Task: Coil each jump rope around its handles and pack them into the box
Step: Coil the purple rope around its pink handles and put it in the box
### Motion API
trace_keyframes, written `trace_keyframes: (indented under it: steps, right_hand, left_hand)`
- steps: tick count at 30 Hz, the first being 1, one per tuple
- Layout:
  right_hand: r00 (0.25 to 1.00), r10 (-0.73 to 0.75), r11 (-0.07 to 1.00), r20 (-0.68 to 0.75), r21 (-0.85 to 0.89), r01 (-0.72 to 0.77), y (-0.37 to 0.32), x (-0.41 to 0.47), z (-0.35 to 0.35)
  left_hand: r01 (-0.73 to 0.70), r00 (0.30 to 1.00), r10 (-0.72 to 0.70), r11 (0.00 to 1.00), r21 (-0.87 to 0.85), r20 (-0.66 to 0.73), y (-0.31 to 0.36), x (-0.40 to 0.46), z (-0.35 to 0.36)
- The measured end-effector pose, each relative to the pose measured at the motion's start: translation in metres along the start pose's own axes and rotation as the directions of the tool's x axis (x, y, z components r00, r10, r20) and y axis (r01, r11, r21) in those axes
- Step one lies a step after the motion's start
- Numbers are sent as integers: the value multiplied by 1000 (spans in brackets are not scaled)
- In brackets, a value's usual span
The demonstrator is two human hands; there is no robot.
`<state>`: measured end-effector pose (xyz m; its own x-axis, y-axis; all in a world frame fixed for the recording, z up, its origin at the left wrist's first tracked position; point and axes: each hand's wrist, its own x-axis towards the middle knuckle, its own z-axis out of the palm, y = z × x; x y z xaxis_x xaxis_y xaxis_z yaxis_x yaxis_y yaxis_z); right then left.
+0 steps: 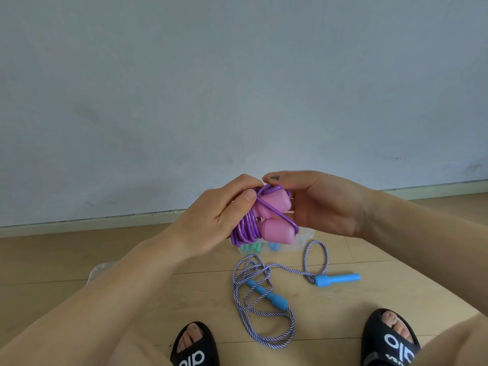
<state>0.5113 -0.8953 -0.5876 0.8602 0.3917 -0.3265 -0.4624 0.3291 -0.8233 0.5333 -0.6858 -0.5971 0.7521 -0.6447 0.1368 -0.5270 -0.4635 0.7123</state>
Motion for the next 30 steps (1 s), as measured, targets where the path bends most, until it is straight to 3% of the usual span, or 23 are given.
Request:
trace_keyframes:
  steps: [5,9,11,14,16,18,24,26,30]
  right_hand:
    - [924,-374,864,-83,-394,314,-6,-7,6]
    - [883,-469,682,9,-631,369,-12,-16,6]
    - [866,-493,488,79,-800,350,-13,-20,5]
    - [809,-524,27,266,-944,328,-15,-17,-2]
    - [808,-486,-120,333,-941,316,-18,-12,-6]
    - [831,-455,-137,319,-948,289,-16,-9,-6]
    - [891,-447,-81,86,-995,56,21,5,10]
    - [901,-433,-3,26,-1000,27,21,5,12]
    - [913,-390,266,-118,-964,-11,11,3,18]
  left_hand:
    - [85,996,-88,992,-91,-25,3,5,4]
    - [119,991,-125,983,-141,-37,5,8,2]
    - [131,991,-134,982,-135,-20,4,7,2]
    - [152,988,-152,983,-106,9,4,8,6]
    - [162,987,-161,985,-51,22,1,9,9]
    - [176,984,-177,984,38,24,-2,11,11]
    - [255,966,-258,946,202,-10,-8,19,25]
    - [255,966,-258,938,232,-19,-9,21,30]
    - [244,970,-234,938,245,-67,-12,27,35]
